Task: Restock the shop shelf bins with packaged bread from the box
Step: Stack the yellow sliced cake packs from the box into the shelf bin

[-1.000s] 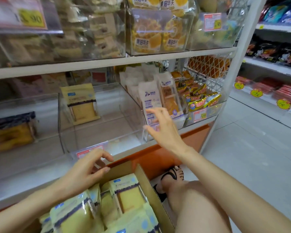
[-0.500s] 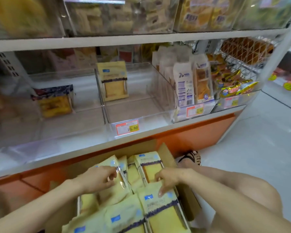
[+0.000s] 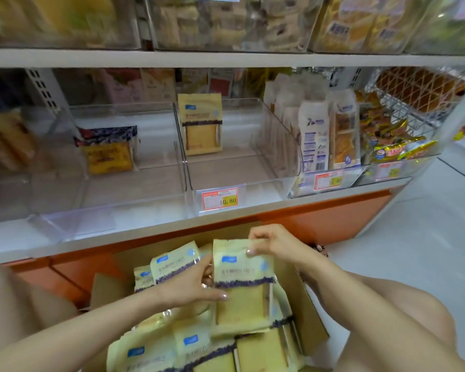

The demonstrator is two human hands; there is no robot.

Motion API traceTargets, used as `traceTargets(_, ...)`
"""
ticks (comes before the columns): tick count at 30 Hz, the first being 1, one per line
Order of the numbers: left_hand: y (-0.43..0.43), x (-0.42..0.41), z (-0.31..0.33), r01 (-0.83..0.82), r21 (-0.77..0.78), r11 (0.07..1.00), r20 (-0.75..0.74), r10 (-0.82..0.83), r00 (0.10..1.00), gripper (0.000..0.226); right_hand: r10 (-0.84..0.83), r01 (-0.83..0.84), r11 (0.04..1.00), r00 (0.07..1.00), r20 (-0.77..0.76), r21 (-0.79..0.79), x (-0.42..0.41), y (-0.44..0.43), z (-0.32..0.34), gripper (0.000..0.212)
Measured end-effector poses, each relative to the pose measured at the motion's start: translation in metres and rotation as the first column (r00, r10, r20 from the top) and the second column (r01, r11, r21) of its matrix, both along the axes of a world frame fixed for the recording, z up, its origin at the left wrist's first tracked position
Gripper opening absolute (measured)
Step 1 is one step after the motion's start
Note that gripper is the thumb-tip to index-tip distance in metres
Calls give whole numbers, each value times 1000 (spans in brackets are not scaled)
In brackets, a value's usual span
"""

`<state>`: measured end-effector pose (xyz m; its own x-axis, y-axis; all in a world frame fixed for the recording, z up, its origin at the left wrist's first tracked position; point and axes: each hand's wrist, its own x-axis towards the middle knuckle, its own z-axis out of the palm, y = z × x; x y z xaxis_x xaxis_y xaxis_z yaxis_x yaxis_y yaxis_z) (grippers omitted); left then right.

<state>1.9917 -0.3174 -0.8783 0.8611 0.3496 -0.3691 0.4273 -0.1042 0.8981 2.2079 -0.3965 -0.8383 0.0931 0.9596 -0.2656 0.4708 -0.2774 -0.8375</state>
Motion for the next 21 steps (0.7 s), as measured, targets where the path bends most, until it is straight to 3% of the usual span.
traceTargets(5,12,6,24,-239,59,969,56,235,970,38,-305,359,919,909,-284,163,-6,3,9,11)
traceTargets(6,15,5,27,-269,12,963,73,267,961,38,-339,413,899,865,-371,142,-8,2,9,11)
traceTargets(8,17,1,31,-341,-117,933,93,353,931,40,-337,399,917,780,-528,4,-13,-2,4,32)
traceTargets(12,12,-8,27,-343,-149,928,62,354,933,38,-233,157,966,874,-427,-206,-34,-17,-17,59)
traceTargets(16,23,-20,19,-220,-161,962,-17,221,975,38,-279,240,960,879,-386,-148,-35,-21,-26,45)
traceTargets(18,33,-27,3,-421,-81,903,-61,417,907,42,-287,261,958,882,-375,-120,-25,-21,-21,45)
traceTargets(20,44,-38,-24,-656,113,746,-161,665,729,42,-291,278,956,874,-388,-89,-15,-18,-14,45)
traceTargets(21,48,-45,-36,-698,203,687,-248,726,642,48,-289,286,956,874,-390,-69,-12,-17,-11,45)
